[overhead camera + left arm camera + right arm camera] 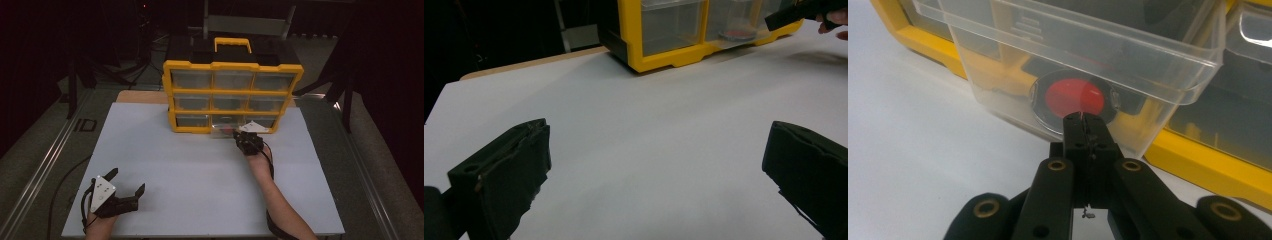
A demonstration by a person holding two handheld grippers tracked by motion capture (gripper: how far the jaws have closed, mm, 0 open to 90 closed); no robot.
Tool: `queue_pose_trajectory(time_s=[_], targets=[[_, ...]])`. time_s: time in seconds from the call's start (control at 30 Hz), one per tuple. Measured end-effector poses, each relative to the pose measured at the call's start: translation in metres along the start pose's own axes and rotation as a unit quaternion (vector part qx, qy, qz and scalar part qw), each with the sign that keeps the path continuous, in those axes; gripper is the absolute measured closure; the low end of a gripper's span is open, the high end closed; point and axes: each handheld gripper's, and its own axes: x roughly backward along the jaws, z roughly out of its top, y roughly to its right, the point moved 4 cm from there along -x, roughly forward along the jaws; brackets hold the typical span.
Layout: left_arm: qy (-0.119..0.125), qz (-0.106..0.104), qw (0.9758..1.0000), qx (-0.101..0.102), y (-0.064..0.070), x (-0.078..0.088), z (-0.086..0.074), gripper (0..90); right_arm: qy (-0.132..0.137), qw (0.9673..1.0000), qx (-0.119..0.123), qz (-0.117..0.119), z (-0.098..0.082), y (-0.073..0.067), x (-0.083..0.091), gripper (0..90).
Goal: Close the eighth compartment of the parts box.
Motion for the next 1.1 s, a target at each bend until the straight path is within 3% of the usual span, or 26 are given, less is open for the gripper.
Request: queue_pose_trajectory(time_s=[1.1], targets=[[-0.001, -0.001, 1.0, 0.0, 0.0, 0.0, -0.001, 0.3, -0.009, 0.9999, -0.001, -0.01, 0.014, 0.006, -0.018, 90.0]])
